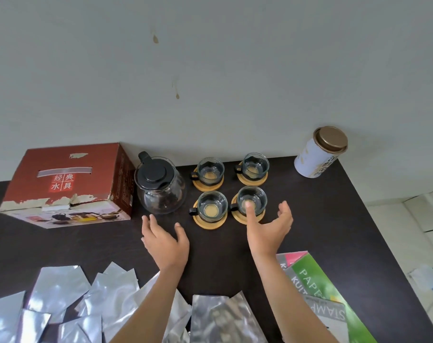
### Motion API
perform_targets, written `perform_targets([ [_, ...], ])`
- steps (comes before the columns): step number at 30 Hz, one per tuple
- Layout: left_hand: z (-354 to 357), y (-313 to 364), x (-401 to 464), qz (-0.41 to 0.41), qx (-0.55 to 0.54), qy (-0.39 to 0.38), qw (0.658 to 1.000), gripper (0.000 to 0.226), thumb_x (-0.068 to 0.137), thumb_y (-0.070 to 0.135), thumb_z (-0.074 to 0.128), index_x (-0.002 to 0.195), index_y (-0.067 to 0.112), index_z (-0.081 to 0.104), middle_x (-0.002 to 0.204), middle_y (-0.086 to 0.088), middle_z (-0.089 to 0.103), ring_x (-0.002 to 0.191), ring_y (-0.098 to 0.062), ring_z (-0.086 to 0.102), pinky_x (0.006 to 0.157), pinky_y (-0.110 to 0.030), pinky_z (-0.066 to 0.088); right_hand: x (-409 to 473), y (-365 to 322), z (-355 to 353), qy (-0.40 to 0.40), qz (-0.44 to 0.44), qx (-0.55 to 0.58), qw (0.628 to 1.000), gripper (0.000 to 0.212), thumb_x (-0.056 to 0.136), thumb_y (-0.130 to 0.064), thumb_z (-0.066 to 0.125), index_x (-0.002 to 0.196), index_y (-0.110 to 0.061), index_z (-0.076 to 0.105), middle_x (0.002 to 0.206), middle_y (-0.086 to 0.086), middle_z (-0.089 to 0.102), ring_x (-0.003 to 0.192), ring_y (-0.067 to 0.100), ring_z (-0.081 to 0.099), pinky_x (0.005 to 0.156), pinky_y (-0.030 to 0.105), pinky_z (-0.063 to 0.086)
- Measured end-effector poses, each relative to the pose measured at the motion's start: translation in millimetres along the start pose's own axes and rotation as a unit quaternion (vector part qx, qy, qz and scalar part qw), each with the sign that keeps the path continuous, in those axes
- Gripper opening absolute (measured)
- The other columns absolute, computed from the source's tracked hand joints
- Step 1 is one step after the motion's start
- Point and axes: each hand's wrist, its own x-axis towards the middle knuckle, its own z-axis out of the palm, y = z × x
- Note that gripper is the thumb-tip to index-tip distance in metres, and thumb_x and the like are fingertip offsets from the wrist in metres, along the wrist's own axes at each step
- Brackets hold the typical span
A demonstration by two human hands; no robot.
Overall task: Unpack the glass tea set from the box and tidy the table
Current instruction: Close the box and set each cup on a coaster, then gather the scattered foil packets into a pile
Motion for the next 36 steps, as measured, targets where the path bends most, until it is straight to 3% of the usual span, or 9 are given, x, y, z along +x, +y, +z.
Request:
perform_targets([
  [2, -4, 10, -14, 0.022, -0.036, 0.021, 0.999, 0.068, 0.082, 0.028, 0.057, 0.135, -0.009, 0.037, 0.143, -0.025, 0.033, 0.133, -0.04, 0.034, 0.106, -0.061, 0.028, 6, -5, -12, 0.0, -0.018, 0.003, 1.0, 0.086, 0.074, -0.036, 0.079, 0.142, -0.008, 0.034, 0.14, 0.009, 0.039, 0.132, 0.022, 0.037, 0.104, 0.032, 0.035],
  [5, -1, 37, -34, 0.126, -0.07, 0.026, 0.989, 0.064, 0.083, 0.03, 0.055, 0.132, -0.009, 0.04, 0.138, -0.026, 0.037, 0.131, -0.038, 0.037, 0.102, -0.055, 0.038, 21, -17, -29, -0.006, -0.058, 0.008, 0.998, 0.076, 0.078, -0.036, 0.075, 0.139, -0.008, 0.039, 0.136, 0.008, 0.042, 0.128, 0.022, 0.04, 0.097, 0.026, 0.035],
  [9, 14, 92, -50, 0.242, -0.105, -0.026, 0.964, 0.059, 0.085, 0.032, 0.054, 0.13, -0.005, 0.042, 0.133, -0.02, 0.043, 0.13, -0.029, 0.039, 0.104, -0.041, 0.039, 62, -36, -51, -0.006, -0.107, 0.0, 0.994, 0.06, 0.083, -0.027, 0.071, 0.133, -0.005, 0.046, 0.129, 0.01, 0.049, 0.121, 0.022, 0.047, 0.092, 0.025, 0.038],
  [13, 46, 152, -57, 0.312, -0.117, -0.098, 0.938, 0.064, 0.083, 0.035, 0.057, 0.131, -0.003, 0.04, 0.131, -0.017, 0.045, 0.126, -0.026, 0.041, 0.103, -0.036, 0.04, 116, -58, -69, 0.01, -0.145, -0.011, 0.989, 0.046, 0.082, -0.024, 0.07, 0.121, -0.007, 0.053, 0.116, 0.006, 0.055, 0.112, 0.021, 0.05, 0.098, 0.043, 0.045],
  [18, 97, 217, -55, 0.313, -0.093, -0.184, 0.927, 0.082, 0.078, 0.043, 0.067, 0.139, 0.0, 0.033, 0.137, -0.014, 0.04, 0.131, -0.021, 0.031, 0.108, -0.026, 0.027, 179, -79, -74, 0.008, -0.169, -0.072, 0.983, 0.052, 0.079, -0.024, 0.07, 0.125, -0.007, 0.052, 0.121, 0.007, 0.055, 0.117, 0.022, 0.045, 0.102, 0.042, 0.04],
  [20, 120, 239, -53, 0.3, -0.082, -0.219, 0.925, 0.093, 0.075, 0.049, 0.07, 0.142, 0.001, 0.028, 0.141, -0.013, 0.035, 0.134, -0.021, 0.027, 0.111, -0.03, 0.027, 202, -82, -72, -0.004, -0.161, -0.099, 0.982, 0.059, 0.08, -0.024, 0.07, 0.131, -0.005, 0.047, 0.128, 0.012, 0.051, 0.123, 0.026, 0.04, 0.104, 0.037, 0.036],
  [25, 179, 281, -42, 0.247, -0.062, -0.297, 0.92, 0.114, 0.062, 0.059, 0.076, 0.146, 0.009, 0.017, 0.146, -0.006, 0.028, 0.137, -0.021, 0.026, 0.108, -0.039, 0.036, 242, -80, -67, -0.048, -0.139, -0.188, 0.971, 0.085, 0.079, -0.036, 0.074, 0.144, -0.006, 0.03, 0.14, 0.014, 0.041, 0.131, 0.032, 0.031, 0.106, 0.044, 0.035],
  [31, 221, 312, -44, 0.22, -0.06, -0.237, 0.944, 0.087, 0.071, 0.042, 0.072, 0.139, 0.009, 0.028, 0.135, -0.009, 0.04, 0.124, -0.023, 0.042, 0.101, -0.035, 0.039, 261, -74, -66, -0.067, -0.152, -0.244, 0.955, 0.086, 0.074, -0.045, 0.076, 0.142, -0.011, 0.035, 0.134, 0.008, 0.049, 0.127, 0.029, 0.037, 0.098, 0.038, 0.04],
  [36, 224, 310, -45, 0.201, -0.079, -0.238, 0.947, 0.076, 0.068, 0.04, 0.071, 0.13, 0.014, 0.037, 0.124, -0.004, 0.046, 0.113, -0.022, 0.049, 0.092, -0.039, 0.046, 251, -75, -72, -0.025, -0.172, -0.185, 0.967, 0.083, 0.071, -0.044, 0.08, 0.138, -0.011, 0.043, 0.13, 0.005, 0.053, 0.124, 0.026, 0.041, 0.093, 0.031, 0.039],
])
